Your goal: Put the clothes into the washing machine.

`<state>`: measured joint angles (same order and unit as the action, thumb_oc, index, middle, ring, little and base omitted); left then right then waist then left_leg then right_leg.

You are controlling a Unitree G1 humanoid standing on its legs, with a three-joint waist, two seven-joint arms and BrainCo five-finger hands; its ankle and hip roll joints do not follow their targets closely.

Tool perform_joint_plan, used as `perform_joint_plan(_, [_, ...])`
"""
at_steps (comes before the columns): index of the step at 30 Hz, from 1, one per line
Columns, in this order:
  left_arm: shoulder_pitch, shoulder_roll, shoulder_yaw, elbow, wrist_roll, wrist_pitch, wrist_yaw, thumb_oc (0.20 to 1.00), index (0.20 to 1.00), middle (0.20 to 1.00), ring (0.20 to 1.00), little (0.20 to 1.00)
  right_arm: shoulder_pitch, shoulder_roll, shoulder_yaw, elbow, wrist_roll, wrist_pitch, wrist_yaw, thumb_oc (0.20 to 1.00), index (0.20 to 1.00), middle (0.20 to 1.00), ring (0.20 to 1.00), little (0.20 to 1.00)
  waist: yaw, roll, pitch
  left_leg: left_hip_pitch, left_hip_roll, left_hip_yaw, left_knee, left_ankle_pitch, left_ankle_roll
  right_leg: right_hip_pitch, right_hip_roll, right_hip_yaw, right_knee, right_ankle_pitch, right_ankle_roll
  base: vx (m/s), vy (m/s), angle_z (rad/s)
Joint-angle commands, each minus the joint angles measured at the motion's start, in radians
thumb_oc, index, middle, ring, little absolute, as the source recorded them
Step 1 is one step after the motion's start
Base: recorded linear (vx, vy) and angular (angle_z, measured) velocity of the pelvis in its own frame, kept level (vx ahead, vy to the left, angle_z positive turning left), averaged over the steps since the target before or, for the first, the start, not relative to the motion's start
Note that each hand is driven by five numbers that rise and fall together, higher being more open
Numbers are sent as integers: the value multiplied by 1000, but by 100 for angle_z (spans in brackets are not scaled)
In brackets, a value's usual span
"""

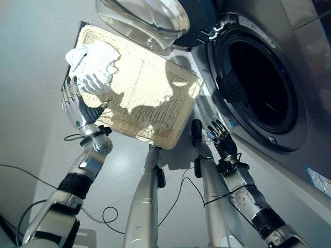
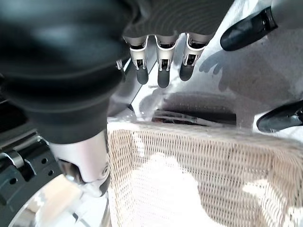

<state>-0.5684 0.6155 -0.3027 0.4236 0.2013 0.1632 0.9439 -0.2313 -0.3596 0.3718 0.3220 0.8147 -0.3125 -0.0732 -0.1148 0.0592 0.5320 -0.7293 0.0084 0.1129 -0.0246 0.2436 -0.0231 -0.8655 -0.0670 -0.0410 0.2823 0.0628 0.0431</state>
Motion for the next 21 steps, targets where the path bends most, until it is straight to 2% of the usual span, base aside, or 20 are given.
perform_joint_plan(1, [-47, 81, -7, 43, -7, 85, -25, 1000, 1000, 1000, 1000, 1000, 3, -14, 30, -90, -14, 26, 12, 1000, 1000, 1000, 1000, 1000, 4, -69, -12, -36, -48, 54, 152, -105, -45, 43, 42, -13, -141, 121, 58, 17, 137, -12])
perform_joint_plan(6, [-107, 107, -44, 110, -18, 168, -46, 1000, 1000, 1000, 1000, 1000, -14, -41, 46, -115, -1, 54, 21, 1000, 1000, 1000, 1000, 1000, -14, -95, -12, -66, -56, 76, 199, -125, -41, 23, 44, -1, -145, 133, 59, 11, 103, -7])
perform_joint_plan(8, [-131, 112, -54, 143, -45, 227, -41, 1000, 1000, 1000, 1000, 1000, -14, -54, 50, -124, 17, 64, 35, 1000, 1000, 1000, 1000, 1000, -23, -107, -12, -81, -59, 82, 221, -135, -38, 11, 47, 7, -142, 136, 59, 44, 124, -4])
perform_joint_plan(9, [-140, 110, -69, 176, -67, 285, -26, 1000, 1000, 1000, 1000, 1000, 0, -62, 62, -134, 23, 65, 35, 1000, 1000, 1000, 1000, 1000, -29, -112, -12, -65, -57, 76, 252, -177, -41, 30, 52, 15, -131, 110, 65, 71, 108, -7])
perform_joint_plan(13, [-170, 123, -81, 223, -81, 388, -5, 1000, 1000, 1000, 1000, 1000, 4, -76, 65, -149, 42, 70, 46, 1000, 1000, 1000, 1000, 1000, -41, -126, -12, -82, -57, 77, 293, -201, -36, 14, 56, 28, -123, 110, 65, 34, 96, -9])
perform_joint_plan(14, [-188, 131, -88, 250, -68, 457, 3, 1000, 1000, 1000, 1000, 1000, 5, -84, 64, -156, 51, 71, 49, 1000, 1000, 1000, 1000, 1000, -50, -135, -12, -96, -56, 81, 323, -218, -34, 1, 56, 34, -118, 112, 66, 23, 105, -6])
perform_joint_plan(17, [-223, 149, -112, 291, -60, 558, 38, 1000, 1000, 1000, 1000, 1000, 2, -97, 62, -160, 70, 72, 61, 1000, 1000, 1000, 1000, 1000, -66, -151, -12, -120, -52, 92, 366, -247, -30, -22, 58, 44, -114, 118, 66, 33, 112, -7])
perform_joint_plan(21, [-257, 178, -124, 320, -59, 610, 94, 1000, 1000, 1000, 1000, 1000, 5, -112, 62, -165, 89, 66, 72, 1000, 1000, 1000, 1000, 1000, -81, -167, -12, -145, -45, 101, 408, -273, -29, -46, 61, 55, -108, 123, 66, 30, 62, -6])
